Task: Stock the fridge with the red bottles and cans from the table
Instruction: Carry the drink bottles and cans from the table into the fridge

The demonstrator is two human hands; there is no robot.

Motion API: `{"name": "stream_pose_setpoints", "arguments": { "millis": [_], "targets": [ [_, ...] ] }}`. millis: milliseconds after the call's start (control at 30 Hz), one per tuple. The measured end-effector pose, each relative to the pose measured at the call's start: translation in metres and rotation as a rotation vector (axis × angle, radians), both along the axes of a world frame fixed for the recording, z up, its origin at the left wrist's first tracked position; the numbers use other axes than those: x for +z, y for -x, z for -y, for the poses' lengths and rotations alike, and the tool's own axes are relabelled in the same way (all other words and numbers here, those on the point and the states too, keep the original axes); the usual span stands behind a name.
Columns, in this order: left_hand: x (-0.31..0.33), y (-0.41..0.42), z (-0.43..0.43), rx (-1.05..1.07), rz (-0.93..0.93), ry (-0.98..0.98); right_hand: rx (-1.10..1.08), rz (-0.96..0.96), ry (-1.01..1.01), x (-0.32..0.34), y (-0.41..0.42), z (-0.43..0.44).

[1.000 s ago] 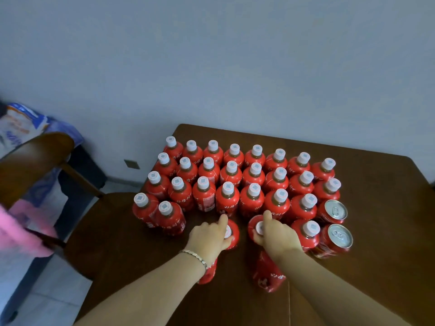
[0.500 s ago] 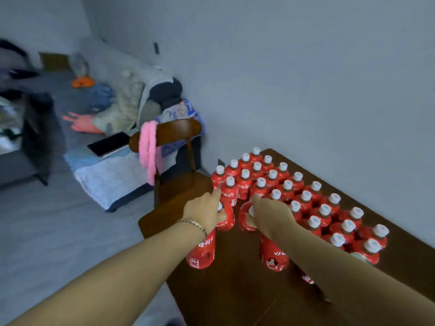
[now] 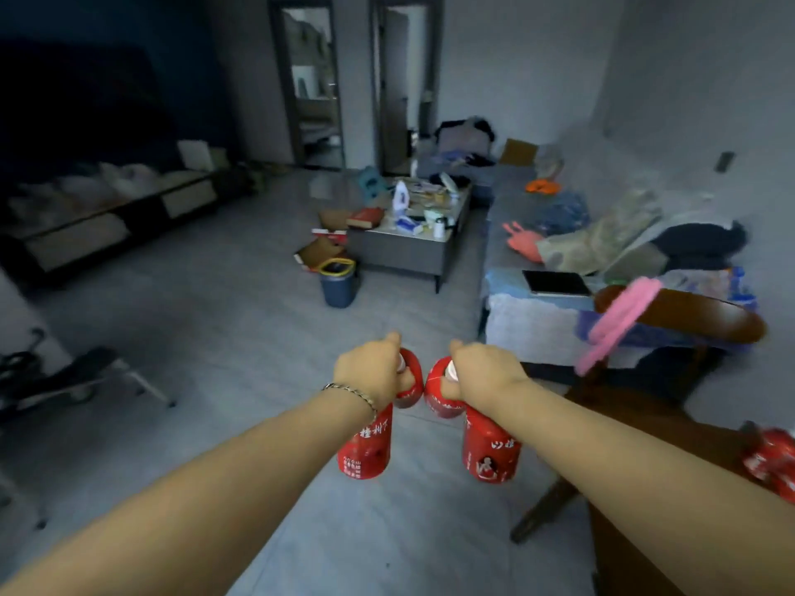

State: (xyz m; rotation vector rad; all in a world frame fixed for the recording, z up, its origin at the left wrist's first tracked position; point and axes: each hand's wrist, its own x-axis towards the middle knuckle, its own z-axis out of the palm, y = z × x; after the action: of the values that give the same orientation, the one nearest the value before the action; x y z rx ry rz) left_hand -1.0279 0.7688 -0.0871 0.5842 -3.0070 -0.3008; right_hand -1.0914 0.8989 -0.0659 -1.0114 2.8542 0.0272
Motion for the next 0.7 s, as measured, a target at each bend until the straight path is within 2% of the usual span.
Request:
{"name": "stream_pose_setpoints", "arguments": {
  "millis": [133,333,500,700],
  "targets": [
    [0.004,-0.116,0.117,0.272,-0.018,0.028,0.23,0.021,0.02,0.004,-0.081,0.139],
    [0.013,-0.284,0.253,0.569,0.022,0.093,0.487,0.061,0.083,0.006,-0.218,0.311],
    [0.023,-0.411,0.351,0.782,-0.008,0.099,0.723,0.08,0.106,0.017,-0.325,0.434],
    [0.033,-0.522,0.448,1.065,-0.055,0.111,0.943,0.105,0.106,0.025,-0.419,0.564]
  ]
}}
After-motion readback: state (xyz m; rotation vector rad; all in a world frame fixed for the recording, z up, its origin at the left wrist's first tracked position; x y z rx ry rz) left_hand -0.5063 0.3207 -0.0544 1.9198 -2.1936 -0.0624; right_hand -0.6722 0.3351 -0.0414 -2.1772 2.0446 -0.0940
